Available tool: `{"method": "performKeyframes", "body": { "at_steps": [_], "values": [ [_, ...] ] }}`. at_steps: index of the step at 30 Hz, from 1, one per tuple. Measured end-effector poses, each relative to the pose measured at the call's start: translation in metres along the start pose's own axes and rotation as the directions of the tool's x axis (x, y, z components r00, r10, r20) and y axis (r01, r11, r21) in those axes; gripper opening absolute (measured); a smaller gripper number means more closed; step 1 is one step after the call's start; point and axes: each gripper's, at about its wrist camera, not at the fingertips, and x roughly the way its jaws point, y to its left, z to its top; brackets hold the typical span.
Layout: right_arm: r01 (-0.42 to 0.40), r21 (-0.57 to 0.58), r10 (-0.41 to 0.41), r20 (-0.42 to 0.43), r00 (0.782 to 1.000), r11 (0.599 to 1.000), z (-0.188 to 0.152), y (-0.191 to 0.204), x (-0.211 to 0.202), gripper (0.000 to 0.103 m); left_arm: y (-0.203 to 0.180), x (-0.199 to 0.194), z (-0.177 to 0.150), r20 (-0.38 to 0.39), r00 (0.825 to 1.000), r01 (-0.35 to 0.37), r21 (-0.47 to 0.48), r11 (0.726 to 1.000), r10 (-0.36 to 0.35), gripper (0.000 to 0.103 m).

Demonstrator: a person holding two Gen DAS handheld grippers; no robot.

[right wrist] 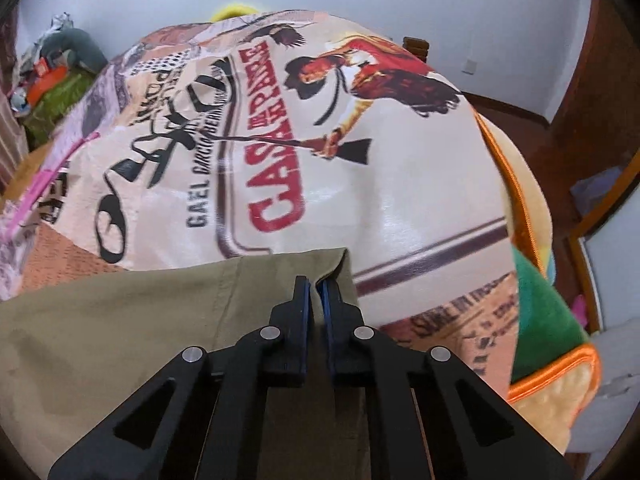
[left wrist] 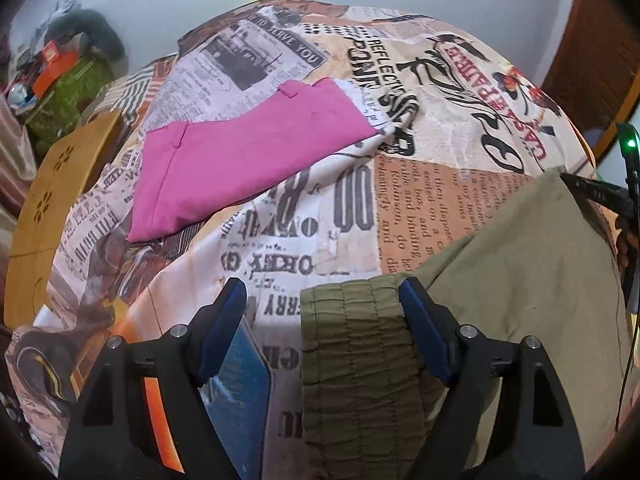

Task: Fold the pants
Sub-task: 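Close the right gripper on the pants edge while the left tool approaches the waistband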

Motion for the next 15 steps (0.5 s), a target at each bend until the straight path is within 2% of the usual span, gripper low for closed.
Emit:
{"method": "performKeyframes", "body": {
  "at_steps": [5,8,12,15],
  "values": [
    [0.043,-0.026,-0.043,-0.018,0.999,0.999,0.002,0.004,0.003,0.005,0.003,0.003,0.0,-0.011,1.0,0.007,-0.02,1.0,-0.008,0.081],
    [0.067,-0.057,-0.069,-0.029,0.997,0.996,0.005,0.009,-0.001,0.005,-0.002,-0.001,0.0,-0.014,1.0,0.001,0.02,1.0,0.0,0.081],
    [0.097,-0.058,-0.098,-0.021,0.995,0.994,0.009,0.009,-0.022,0.008,-0.007,-0.012,0.001,0.0,1.0,-0.026,0.058,0.998,0.026,0.081],
    [0.085,-0.094,-0.085,0.003,0.996,0.992,0.011,0.016,-0.046,0.009,-0.012,-0.025,0.0,0.014,0.998,-0.055,0.086,0.995,0.054,0.08]
  ]
}}
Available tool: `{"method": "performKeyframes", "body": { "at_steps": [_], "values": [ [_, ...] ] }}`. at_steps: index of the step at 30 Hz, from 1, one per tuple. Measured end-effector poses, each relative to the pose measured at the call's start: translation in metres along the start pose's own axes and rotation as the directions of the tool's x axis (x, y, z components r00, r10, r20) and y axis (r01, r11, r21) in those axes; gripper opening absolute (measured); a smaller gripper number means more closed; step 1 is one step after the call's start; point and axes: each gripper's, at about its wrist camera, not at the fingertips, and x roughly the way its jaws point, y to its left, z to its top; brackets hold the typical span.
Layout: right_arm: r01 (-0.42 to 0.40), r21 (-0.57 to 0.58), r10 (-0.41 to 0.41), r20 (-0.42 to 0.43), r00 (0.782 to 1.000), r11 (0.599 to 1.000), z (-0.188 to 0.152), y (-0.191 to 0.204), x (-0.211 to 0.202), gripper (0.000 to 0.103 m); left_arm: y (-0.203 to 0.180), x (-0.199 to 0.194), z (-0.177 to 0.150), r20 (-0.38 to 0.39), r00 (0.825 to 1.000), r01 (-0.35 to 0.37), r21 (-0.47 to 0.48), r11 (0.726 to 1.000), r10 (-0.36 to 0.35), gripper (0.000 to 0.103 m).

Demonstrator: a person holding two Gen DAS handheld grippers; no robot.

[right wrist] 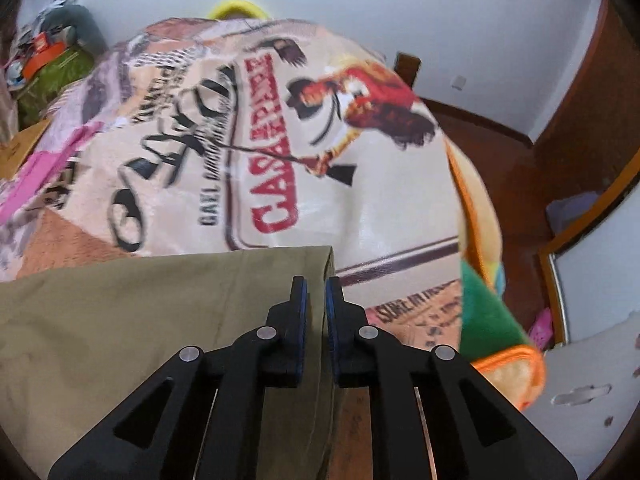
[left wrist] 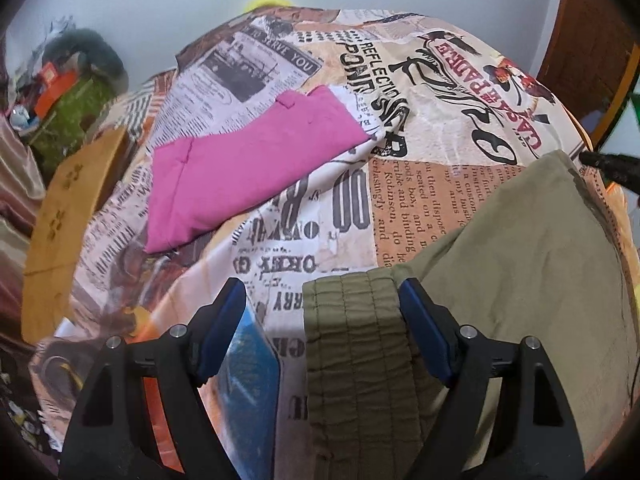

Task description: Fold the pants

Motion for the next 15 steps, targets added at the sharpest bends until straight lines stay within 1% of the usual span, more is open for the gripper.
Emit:
{"method": "performKeyframes", "body": {
  "at_steps": [2,4,6,7,8,10,11,12,14,15],
  "values": [
    [-0.016,-0.019,0.016,0.02,1.0,1.0,0.0,0.005,-0.015,0.011,-0.002,-0.009,0.0,0.016,1.0,-0.014,0.015,1.0,0.013,0.08],
    [-0.049,-0.039,0.051,0.055,0.997,0.998,-0.001,0.012,-0.035,0.017,-0.003,-0.023,0.002,0.039,0.999,-0.006,0.025,1.0,0.005,0.08],
    [-0.088,-0.061,0.094,0.095,0.991,0.994,-0.001,0.021,-0.055,0.026,-0.004,-0.036,0.003,0.06,0.998,0.006,0.027,1.0,-0.008,0.08],
    [-0.106,-0.064,0.112,0.107,0.988,0.992,-0.001,0.026,-0.061,0.028,-0.004,-0.044,0.005,0.075,0.997,0.015,0.027,1.0,-0.017,0.08],
    [-0.13,-0.071,0.138,0.124,0.983,0.989,-0.001,0.032,-0.071,0.032,-0.005,-0.05,0.006,0.087,0.996,0.02,0.028,0.999,-0.023,0.08],
    [-0.158,-0.068,0.166,0.148,0.975,0.985,0.0,0.044,-0.083,0.041,-0.007,-0.065,0.008,0.113,0.993,0.036,0.032,0.999,-0.039,0.08],
    [-0.181,-0.064,0.189,0.157,0.969,0.981,0.001,0.049,-0.089,0.048,-0.009,-0.069,0.009,0.119,0.992,0.046,0.033,0.998,-0.05,0.08],
    [-0.222,-0.058,0.229,0.168,0.959,0.973,0.0,0.055,-0.095,0.055,-0.01,-0.073,0.01,0.123,0.99,0.061,0.034,0.998,-0.065,0.08],
    [-0.282,-0.043,0.285,0.177,0.942,0.959,-0.003,0.066,-0.103,0.06,-0.014,-0.077,0.009,0.123,0.988,0.088,0.039,0.995,-0.093,0.08],
    [-0.311,-0.04,0.314,0.173,0.934,0.949,-0.004,0.072,-0.104,0.06,-0.016,-0.077,0.007,0.12,0.988,0.095,0.042,0.995,-0.099,0.08]
  ]
}}
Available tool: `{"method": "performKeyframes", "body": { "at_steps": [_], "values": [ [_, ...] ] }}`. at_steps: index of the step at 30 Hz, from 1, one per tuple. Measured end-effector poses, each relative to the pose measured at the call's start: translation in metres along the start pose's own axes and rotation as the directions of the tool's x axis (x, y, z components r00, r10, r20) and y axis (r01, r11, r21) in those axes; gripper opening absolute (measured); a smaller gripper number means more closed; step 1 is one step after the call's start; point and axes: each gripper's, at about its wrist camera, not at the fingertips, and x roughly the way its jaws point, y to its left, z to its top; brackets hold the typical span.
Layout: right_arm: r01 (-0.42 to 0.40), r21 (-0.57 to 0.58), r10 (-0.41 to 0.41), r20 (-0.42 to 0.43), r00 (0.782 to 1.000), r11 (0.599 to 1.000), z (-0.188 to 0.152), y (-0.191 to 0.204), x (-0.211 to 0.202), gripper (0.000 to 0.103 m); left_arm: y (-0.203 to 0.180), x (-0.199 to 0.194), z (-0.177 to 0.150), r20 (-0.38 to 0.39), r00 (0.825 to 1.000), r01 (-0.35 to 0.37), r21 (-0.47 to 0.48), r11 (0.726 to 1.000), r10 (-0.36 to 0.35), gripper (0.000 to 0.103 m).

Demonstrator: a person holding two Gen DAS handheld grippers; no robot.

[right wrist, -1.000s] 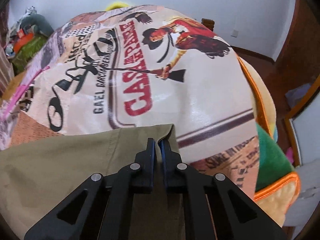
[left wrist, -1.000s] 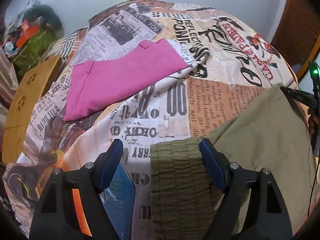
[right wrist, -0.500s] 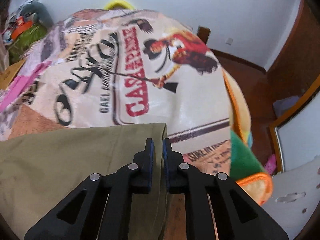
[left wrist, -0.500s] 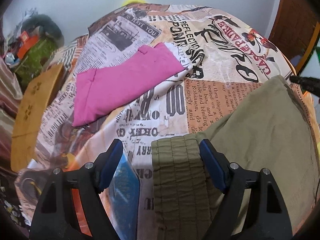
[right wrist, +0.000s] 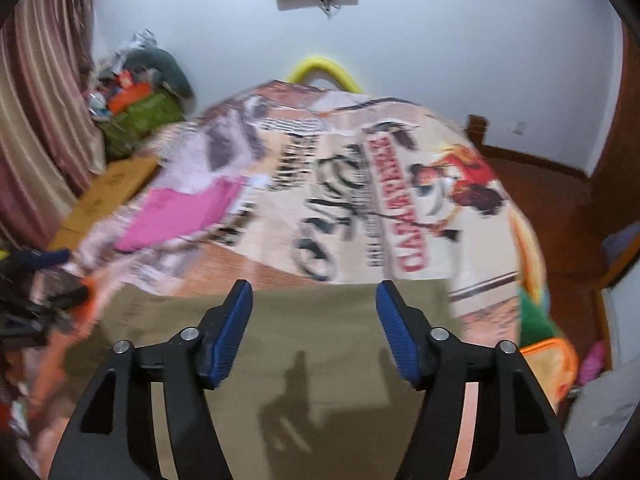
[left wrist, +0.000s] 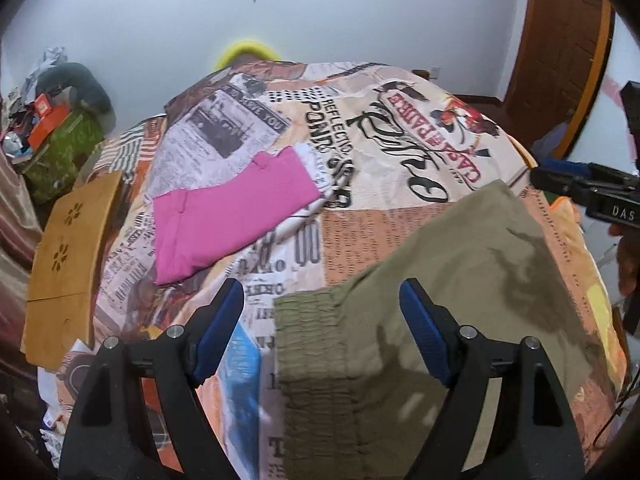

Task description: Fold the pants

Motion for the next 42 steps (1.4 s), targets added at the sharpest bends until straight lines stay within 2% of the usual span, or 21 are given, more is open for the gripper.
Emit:
{"method": "performKeyframes", "body": {
  "at_steps": [3,8,12,15,17,19,22,26,29,33,36,42],
  "values": [
    [-0.06,-0.006,0.059,-0.043,0.997,0.998,-0.005,0.02,0.015,0.06,-0.007,0.011,-0.006,-0.034,0.999,0.016,0.011,1.0,-0.016,0.08],
    [-0.097,-0.047,0.089,-0.161,0.983,0.994,-0.023,0.045,0.053,0.06,-0.012,0.038,-0.022,-0.112,0.993,0.041,0.012,0.999,-0.039,0.08],
    [-0.117,-0.025,0.103,-0.309,0.946,0.993,-0.046,0.046,0.093,0.06,-0.013,0.061,-0.039,-0.177,0.984,0.036,0.016,0.999,-0.033,0.08],
    [-0.118,-0.031,0.098,-0.38,0.92,0.992,-0.063,0.045,0.109,0.06,-0.009,0.074,-0.052,-0.208,0.977,0.039,-0.003,0.999,-0.038,0.082],
    [-0.12,-0.069,0.087,-0.366,0.927,0.99,-0.07,0.047,0.103,0.061,-0.006,0.074,-0.056,-0.204,0.978,0.045,-0.019,0.999,-0.048,0.083],
    [-0.125,-0.105,0.077,-0.376,0.923,0.987,-0.076,0.05,0.096,0.061,-0.002,0.072,-0.058,-0.207,0.976,0.052,-0.044,0.998,-0.06,0.083],
    [-0.138,-0.098,0.089,-0.398,0.913,0.986,-0.082,0.049,0.085,0.061,0.004,0.069,-0.06,-0.217,0.973,0.064,-0.084,0.994,-0.081,0.083],
    [-0.134,-0.091,0.088,-0.389,0.917,0.987,-0.096,0.043,0.064,0.061,0.003,0.056,-0.065,-0.206,0.976,0.056,-0.082,0.995,-0.072,0.083],
    [-0.119,-0.086,0.077,-0.382,0.921,0.989,-0.106,0.041,0.051,0.061,-0.003,0.041,-0.071,-0.191,0.981,0.033,-0.039,0.999,-0.039,0.083],
    [-0.09,-0.07,0.059,-0.361,0.931,0.993,-0.119,0.037,0.033,0.06,-0.005,0.028,-0.08,-0.187,0.982,0.015,-0.026,1.0,-0.02,0.083],
    [-0.072,-0.05,0.051,-0.349,0.936,0.996,-0.125,0.034,0.021,0.061,-0.003,0.018,-0.089,-0.179,0.984,0.016,-0.041,0.999,-0.023,0.083],
    [-0.016,-0.083,-0.012,-0.324,0.946,0.996,-0.141,0.038,-0.001,0.061,0.0,0.005,-0.101,-0.164,0.986,0.019,-0.081,0.997,-0.032,0.083]
  ]
}}
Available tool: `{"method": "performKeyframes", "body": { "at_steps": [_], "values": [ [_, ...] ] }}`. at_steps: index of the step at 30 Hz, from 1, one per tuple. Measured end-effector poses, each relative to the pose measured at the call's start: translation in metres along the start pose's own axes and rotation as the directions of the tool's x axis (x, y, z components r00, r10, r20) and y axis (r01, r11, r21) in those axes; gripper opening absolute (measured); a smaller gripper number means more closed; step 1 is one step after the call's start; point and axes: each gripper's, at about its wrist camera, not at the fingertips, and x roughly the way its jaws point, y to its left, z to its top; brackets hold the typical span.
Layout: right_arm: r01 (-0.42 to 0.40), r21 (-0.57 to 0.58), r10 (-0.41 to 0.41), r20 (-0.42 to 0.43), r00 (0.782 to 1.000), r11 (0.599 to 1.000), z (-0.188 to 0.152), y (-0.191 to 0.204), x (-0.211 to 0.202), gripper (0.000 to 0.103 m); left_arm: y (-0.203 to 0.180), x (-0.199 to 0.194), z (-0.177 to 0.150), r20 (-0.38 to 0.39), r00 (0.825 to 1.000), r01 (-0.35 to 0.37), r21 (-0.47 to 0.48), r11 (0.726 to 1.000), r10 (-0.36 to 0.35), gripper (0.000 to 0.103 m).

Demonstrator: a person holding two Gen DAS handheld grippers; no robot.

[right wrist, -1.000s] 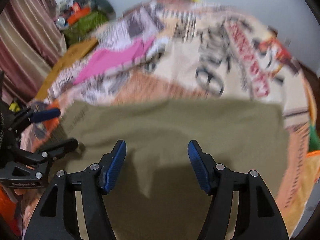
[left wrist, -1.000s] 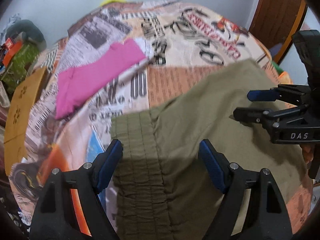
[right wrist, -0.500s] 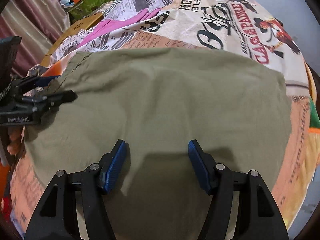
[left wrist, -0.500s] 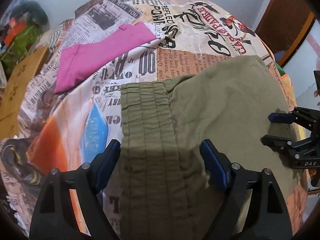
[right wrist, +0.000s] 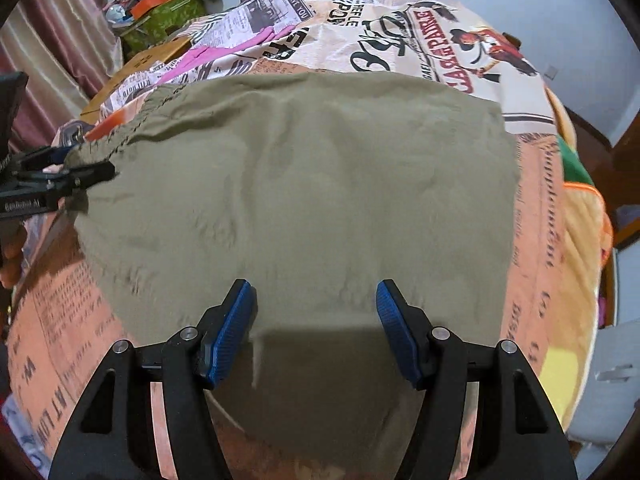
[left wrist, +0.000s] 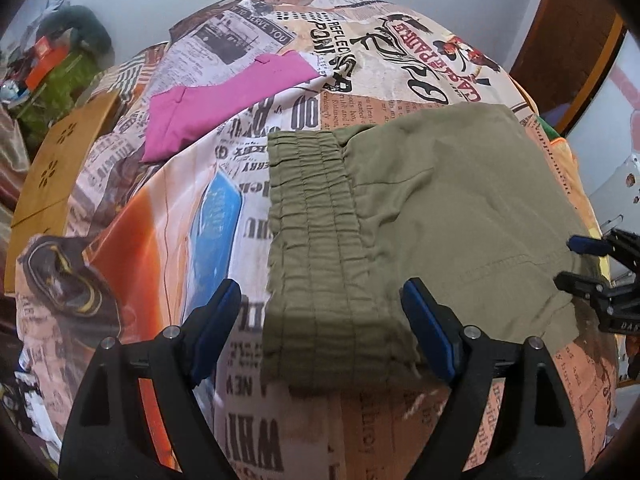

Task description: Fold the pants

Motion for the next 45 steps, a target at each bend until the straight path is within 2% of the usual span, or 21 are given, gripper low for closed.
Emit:
{"method": "performKeyframes", "body": {
  "at_steps": [5,9,12,18,24,30,35,38,43,45],
  "values": [
    [-0.001,0.054,0.0,0.012,1.0,0.999,-0.017,-0.003,-0.01,0.061,-0.003,-0.011,-0.01,0.016,1.0,-0.025,0.011,1.0,0.025,0.083],
    [0.003,0.094,-0.005,0.02,1.0,0.996,-0.029,-0.006,-0.016,0.068,-0.003,-0.02,-0.014,0.024,0.999,-0.033,0.012,0.999,0.033,0.083],
    [-0.002,0.128,0.0,0.022,1.0,0.992,-0.036,-0.009,-0.02,0.069,-0.005,-0.028,-0.017,0.031,0.999,-0.043,0.01,0.999,0.043,0.083],
    [0.007,0.141,-0.017,0.075,0.997,0.99,-0.034,-0.005,-0.039,0.069,-0.003,-0.053,-0.021,0.07,0.997,-0.031,-0.023,0.999,0.032,0.083],
    [-0.015,0.107,-0.005,0.181,0.983,0.994,-0.016,0.012,-0.062,0.069,0.001,-0.068,-0.029,0.095,0.995,0.04,-0.077,0.996,-0.032,0.087],
    [-0.043,0.072,0.025,0.23,0.973,0.996,0.001,0.03,-0.059,0.069,-0.002,-0.054,-0.042,0.042,0.995,0.097,-0.107,0.99,-0.093,0.087],
    [-0.042,0.051,0.03,0.201,0.979,0.998,0.007,0.039,-0.038,0.069,-0.002,-0.032,-0.051,-0.024,0.983,0.174,-0.172,0.97,-0.181,0.087],
    [-0.05,0.049,0.042,0.164,0.986,0.998,0.007,0.042,-0.023,0.069,-0.003,-0.028,-0.053,-0.02,0.978,0.199,-0.198,0.96,-0.207,0.088],
    [-0.074,0.068,0.068,0.09,0.994,0.995,0.004,0.035,0.001,0.069,-0.007,-0.025,-0.045,-0.019,0.954,0.286,-0.222,0.932,-0.298,0.092],
    [-0.089,0.068,0.083,0.073,0.994,0.994,0.003,0.034,0.005,0.07,-0.009,-0.022,-0.041,-0.021,0.951,0.297,-0.224,0.928,-0.309,0.093]
  ]
}}
